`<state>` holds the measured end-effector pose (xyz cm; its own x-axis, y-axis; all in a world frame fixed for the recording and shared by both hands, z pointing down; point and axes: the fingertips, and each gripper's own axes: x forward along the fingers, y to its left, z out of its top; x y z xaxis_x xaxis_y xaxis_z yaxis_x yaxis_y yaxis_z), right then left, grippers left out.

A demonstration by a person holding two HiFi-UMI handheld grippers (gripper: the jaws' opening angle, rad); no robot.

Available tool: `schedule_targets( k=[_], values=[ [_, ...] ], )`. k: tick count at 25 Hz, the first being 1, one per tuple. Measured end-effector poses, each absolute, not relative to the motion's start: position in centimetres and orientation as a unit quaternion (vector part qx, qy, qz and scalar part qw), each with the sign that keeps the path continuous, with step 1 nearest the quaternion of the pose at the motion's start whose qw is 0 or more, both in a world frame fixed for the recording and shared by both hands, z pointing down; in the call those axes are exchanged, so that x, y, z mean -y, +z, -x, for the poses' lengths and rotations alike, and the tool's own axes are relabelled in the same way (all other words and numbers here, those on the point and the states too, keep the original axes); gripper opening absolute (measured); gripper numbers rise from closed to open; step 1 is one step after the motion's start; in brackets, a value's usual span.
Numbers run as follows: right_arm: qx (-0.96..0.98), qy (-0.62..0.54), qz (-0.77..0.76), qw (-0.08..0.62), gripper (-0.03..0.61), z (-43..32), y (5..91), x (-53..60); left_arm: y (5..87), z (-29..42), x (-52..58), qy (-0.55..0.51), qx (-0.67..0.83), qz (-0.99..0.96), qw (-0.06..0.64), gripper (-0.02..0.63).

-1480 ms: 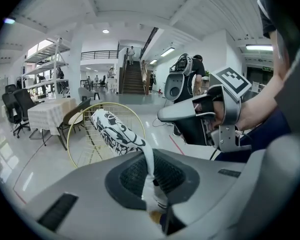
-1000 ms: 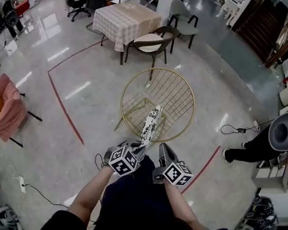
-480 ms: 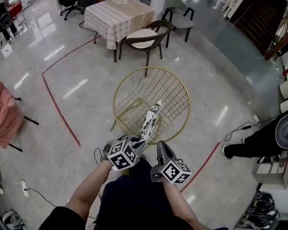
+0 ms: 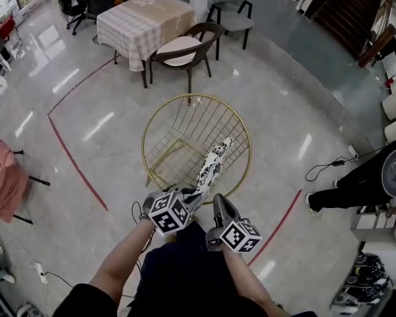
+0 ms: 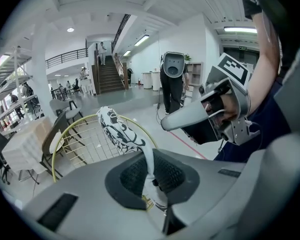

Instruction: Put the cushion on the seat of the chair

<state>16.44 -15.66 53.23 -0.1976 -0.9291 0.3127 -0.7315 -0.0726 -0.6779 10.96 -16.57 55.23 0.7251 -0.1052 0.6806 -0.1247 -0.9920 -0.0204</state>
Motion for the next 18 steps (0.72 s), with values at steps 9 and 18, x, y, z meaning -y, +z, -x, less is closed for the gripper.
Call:
schedule_targets(
  k=[9, 18],
  values=[
    [-0.666, -0.407, 0.613, 0.124, 0.003, -17.9, 55.0, 17.4, 57.4, -13.3, 19.3, 0.386, 0.053, -0.921, -0.003, 0.035],
    [-0.666, -0.428, 0.600, 0.114, 0.003, -18.3, 56.7, 17.4, 60.7, -13.1, 22.1, 0.414, 0.075, -0.907, -0.001, 0.035]
  ],
)
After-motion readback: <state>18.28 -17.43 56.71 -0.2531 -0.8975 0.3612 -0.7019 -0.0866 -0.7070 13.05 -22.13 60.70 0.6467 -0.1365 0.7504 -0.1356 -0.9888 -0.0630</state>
